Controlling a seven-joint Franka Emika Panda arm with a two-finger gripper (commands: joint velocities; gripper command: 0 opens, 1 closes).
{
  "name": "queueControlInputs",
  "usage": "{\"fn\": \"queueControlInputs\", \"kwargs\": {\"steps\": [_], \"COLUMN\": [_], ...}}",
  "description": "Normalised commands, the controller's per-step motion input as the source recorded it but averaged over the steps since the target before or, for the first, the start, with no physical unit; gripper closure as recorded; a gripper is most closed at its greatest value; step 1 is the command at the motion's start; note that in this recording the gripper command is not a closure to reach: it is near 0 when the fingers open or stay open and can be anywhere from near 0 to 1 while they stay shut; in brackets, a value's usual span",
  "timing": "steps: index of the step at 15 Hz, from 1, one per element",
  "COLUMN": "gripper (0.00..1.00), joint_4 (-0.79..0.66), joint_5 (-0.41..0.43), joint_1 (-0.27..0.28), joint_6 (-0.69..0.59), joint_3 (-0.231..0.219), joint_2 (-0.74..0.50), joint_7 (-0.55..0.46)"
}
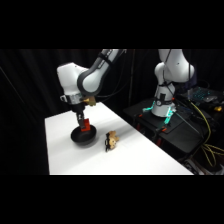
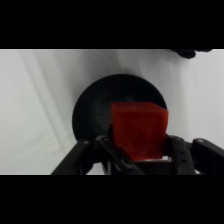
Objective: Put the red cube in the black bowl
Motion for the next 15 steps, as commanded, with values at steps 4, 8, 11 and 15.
{"fn": "queueControlInputs", "kwargs": {"steps": [4,8,11,15], "gripper": [1.00,0.00,0.00,0.00], "joint_4": [0.13,0.04,0.03,-0.03], "joint_5": [0.151,0.126,0.117,0.122], "joint_1": [-0.124,-0.070,-0.028,0.018], "joint_6": [0.08,0.06,0.00,-0.10], "joint_3": [0.084,0.076,0.065,0.041], "joint_2": [0.07,-0.04,-0.09,-0.29], "joint_7": [-0.22,-0.17,-0.10,0.01]}}
